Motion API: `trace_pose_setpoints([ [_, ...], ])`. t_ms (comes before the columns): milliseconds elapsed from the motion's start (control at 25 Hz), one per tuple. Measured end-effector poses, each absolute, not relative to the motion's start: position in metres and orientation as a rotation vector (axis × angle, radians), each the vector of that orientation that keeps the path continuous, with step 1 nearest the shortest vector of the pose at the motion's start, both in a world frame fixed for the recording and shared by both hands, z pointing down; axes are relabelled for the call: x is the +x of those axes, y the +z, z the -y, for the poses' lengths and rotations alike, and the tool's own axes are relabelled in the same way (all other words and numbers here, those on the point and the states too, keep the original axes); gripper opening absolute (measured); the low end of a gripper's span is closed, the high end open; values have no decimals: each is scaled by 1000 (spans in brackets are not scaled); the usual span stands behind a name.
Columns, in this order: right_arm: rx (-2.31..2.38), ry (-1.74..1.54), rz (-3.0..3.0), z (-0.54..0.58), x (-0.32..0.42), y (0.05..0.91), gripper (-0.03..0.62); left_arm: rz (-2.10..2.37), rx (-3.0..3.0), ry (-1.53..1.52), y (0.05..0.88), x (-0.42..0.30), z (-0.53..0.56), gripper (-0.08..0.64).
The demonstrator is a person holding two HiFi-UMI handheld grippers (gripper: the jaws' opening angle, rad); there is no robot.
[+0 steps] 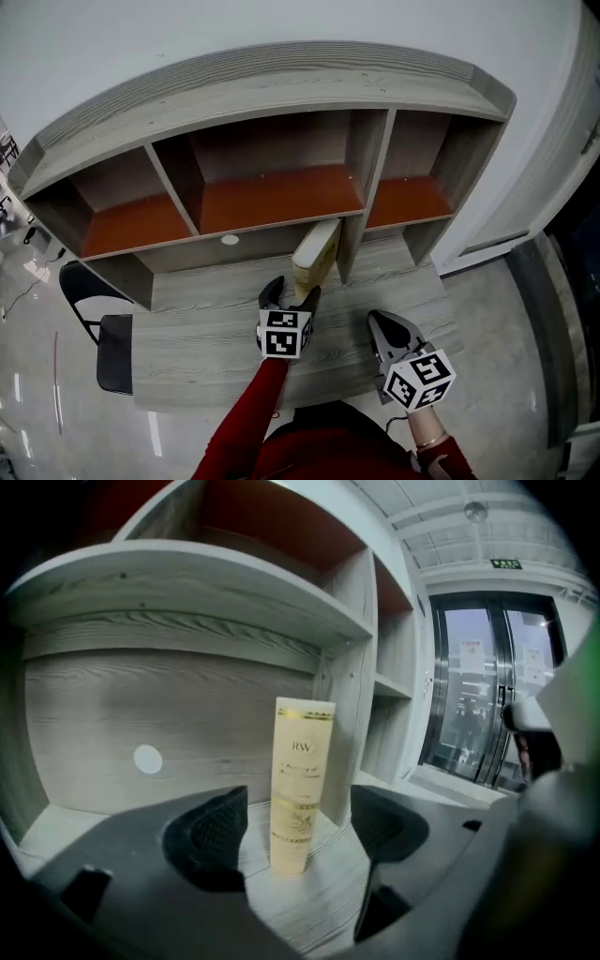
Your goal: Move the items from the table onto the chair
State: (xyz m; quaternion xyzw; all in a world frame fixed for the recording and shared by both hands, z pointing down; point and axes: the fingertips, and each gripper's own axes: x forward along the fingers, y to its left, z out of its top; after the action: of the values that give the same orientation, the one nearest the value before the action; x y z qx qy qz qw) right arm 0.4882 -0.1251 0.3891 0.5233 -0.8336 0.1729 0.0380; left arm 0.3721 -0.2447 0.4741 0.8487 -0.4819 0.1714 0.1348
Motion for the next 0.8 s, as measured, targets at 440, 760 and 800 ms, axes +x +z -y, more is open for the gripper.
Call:
trace_pose_setpoints([
  [440,1637,641,2474,148,504,406,12,1388,2465,665,512,390,284,238],
  [760,1530,687,2544,159,497,407,12,1466,2438,540,451,338,206,232],
  [800,1507,692,2561,161,493,407,12,1483,2413,524,447,327,191,232],
])
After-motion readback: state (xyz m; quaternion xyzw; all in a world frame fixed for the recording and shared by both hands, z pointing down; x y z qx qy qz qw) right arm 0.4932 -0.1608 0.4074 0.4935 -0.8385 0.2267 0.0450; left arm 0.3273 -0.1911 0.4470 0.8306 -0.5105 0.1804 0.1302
